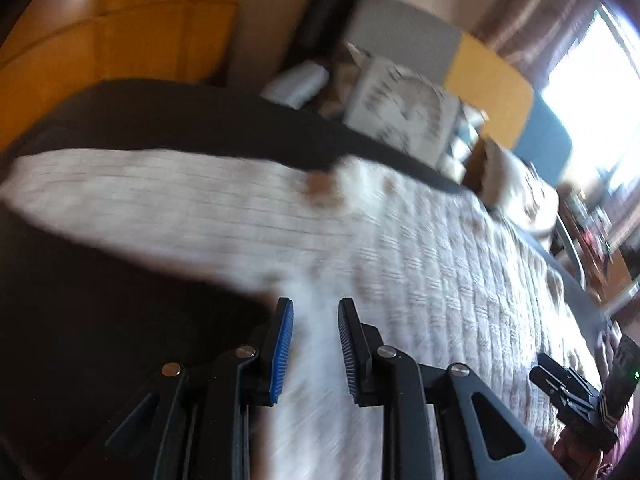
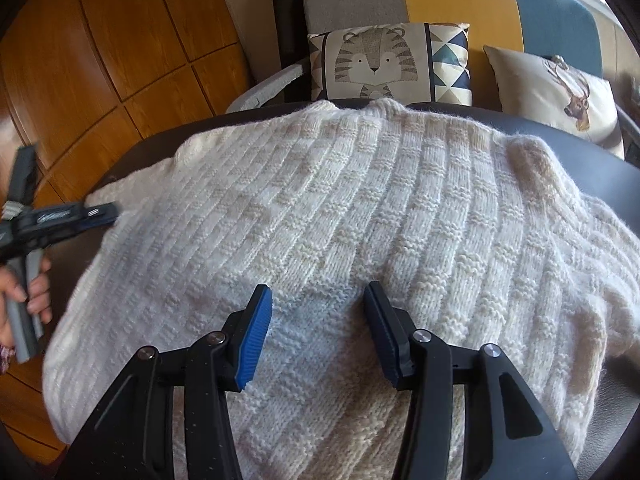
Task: Fold clothes
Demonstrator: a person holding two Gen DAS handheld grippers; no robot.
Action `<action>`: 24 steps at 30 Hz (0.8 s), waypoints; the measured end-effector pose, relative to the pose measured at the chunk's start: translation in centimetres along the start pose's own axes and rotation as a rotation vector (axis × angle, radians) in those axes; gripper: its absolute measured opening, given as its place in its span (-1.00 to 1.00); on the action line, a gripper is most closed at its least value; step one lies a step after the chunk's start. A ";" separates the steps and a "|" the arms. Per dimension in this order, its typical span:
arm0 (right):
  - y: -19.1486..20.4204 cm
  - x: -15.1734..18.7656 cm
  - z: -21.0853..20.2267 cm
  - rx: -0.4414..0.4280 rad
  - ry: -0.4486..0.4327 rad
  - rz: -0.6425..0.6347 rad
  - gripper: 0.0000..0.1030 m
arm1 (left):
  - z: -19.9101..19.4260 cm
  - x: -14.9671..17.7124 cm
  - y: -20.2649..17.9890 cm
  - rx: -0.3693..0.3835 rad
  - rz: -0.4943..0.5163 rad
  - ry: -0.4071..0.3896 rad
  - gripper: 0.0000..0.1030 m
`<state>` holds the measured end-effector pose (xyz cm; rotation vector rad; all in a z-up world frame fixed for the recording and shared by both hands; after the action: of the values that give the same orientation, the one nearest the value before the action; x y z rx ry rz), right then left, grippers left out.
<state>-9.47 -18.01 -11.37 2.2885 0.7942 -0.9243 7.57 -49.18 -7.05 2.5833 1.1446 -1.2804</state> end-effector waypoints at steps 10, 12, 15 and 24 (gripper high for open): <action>0.2 0.0 0.0 0.011 0.002 -0.010 0.00 | -6.9 6.1 -1.3 0.082 0.057 -0.057 -0.55; 0.3 0.0 0.1 0.019 0.004 -0.019 0.00 | -5.9 6.8 -2.7 0.068 0.129 -0.056 -0.55; 0.5 0.1 0.1 0.030 0.007 -0.030 0.00 | -2.4 7.8 -2.7 -0.026 0.230 0.017 -0.55; 11.5 -3.6 0.7 -0.041 -0.015 -0.269 0.00 | -3.2 8.9 -1.5 -0.038 0.226 -0.108 -0.55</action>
<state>-4.04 -27.42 -6.16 2.1715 1.1241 -1.0297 12.21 -41.68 -10.77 2.4954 0.8232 -1.3136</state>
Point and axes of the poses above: each gripper's, at about its wrist camera, not at the fingertips, and z roughly the way its jaws point, y to its left, x to its underside, the point moved 3 cm from there along z, roughly the way its jaws point, and after that the axes turned 8 degrees about -y, right-handed, at the moved point
